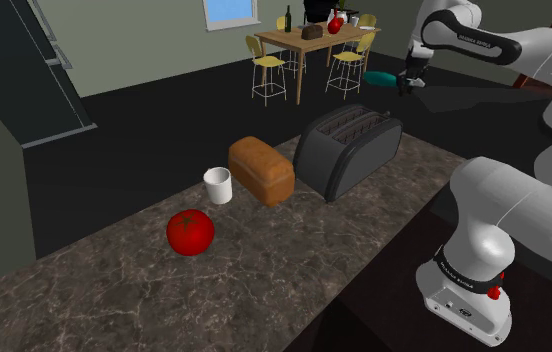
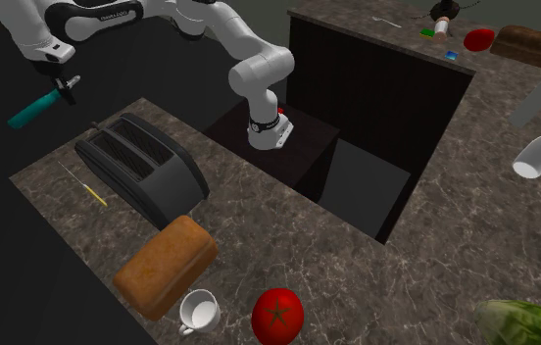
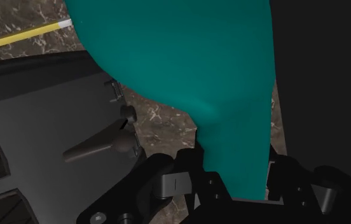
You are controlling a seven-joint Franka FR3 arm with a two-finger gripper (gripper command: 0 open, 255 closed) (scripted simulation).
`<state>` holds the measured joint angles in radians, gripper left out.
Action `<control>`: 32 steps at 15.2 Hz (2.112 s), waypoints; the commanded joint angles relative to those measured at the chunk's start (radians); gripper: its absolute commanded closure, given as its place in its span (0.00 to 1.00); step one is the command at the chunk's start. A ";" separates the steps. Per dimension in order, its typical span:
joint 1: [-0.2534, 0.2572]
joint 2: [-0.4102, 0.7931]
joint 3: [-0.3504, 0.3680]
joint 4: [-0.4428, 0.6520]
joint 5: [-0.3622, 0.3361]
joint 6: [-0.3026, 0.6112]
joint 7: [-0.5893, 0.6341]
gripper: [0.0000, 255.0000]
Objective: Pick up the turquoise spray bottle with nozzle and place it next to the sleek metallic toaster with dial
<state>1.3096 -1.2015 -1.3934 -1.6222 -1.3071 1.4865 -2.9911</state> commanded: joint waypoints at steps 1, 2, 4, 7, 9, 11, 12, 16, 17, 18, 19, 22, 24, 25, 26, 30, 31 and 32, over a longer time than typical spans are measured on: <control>-0.008 -0.013 -0.012 -0.019 -0.012 0.017 0.005 1.00; -0.010 -0.018 -0.018 -0.027 -0.017 0.024 0.009 1.00; -0.015 -0.029 -0.029 -0.042 -0.028 0.038 0.015 1.00; -0.021 -0.045 -0.048 -0.063 -0.045 0.059 0.023 1.00; -0.025 -0.056 -0.060 -0.076 -0.056 0.073 0.028 1.00; -0.028 -0.066 -0.073 -0.088 -0.068 0.087 0.034 1.00; -0.029 -0.071 -0.080 -0.094 -0.074 0.094 0.036 1.00; -0.034 -0.092 -0.107 -0.114 -0.099 0.121 0.046 1.00; -0.035 -0.097 -0.114 -0.119 -0.105 0.128 0.048 1.00; -0.035 -0.102 -0.121 -0.123 -0.111 0.135 0.051 1.00; -0.036 -0.107 -0.128 -0.127 -0.117 0.141 0.053 1.00; -0.037 -0.122 -0.150 -0.138 -0.137 0.161 0.059 1.00; -0.038 -0.132 -0.165 -0.144 -0.149 0.175 0.063 1.00; -0.038 -0.137 -0.172 -0.147 -0.156 0.181 0.065 1.00; -0.038 -0.142 -0.180 -0.150 -0.163 0.188 0.067 1.00; -0.036 -0.162 -0.210 -0.158 -0.189 0.214 0.075 1.00; -0.036 -0.167 -0.218 -0.159 -0.196 0.220 0.077 1.00; -0.035 -0.172 -0.226 -0.161 -0.203 0.227 0.078 1.00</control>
<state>1.2727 -1.3682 -1.6112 -1.7830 -1.5027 1.7066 -2.9138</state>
